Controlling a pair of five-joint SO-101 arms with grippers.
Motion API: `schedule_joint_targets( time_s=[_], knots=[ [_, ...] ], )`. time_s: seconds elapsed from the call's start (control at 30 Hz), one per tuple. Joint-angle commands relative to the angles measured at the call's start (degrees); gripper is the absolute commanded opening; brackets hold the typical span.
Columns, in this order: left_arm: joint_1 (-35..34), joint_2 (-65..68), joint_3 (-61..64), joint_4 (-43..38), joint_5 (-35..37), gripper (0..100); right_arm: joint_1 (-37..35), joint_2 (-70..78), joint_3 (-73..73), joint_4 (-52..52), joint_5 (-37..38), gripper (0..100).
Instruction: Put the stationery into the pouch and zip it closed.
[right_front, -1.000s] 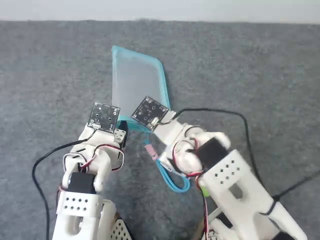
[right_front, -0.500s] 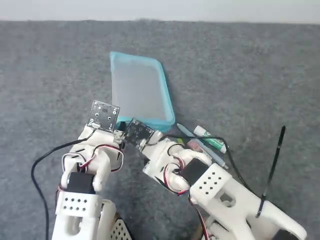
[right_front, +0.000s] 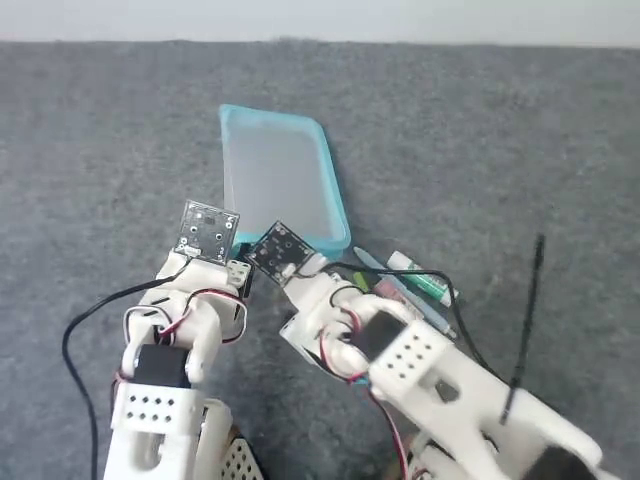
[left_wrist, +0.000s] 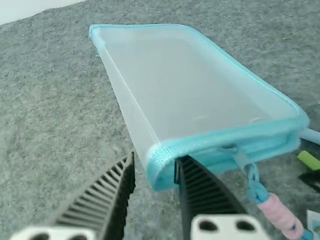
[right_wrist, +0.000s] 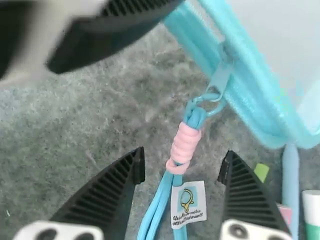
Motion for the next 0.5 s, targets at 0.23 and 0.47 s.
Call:
schedule_joint_targets(
  time_s=[0.23, 0.47],
  knots=[
    [0.5, -1.5, -5.8, 1.1, 1.7, 12, 6.7, 9.3, -8.5, -3.3, -1.2, 22.3],
    [0.5, -1.5, -5.8, 1.1, 1.7, 12, 7.1, 13.4, -8.5, -7.9, -1.1, 11.5]
  ],
)
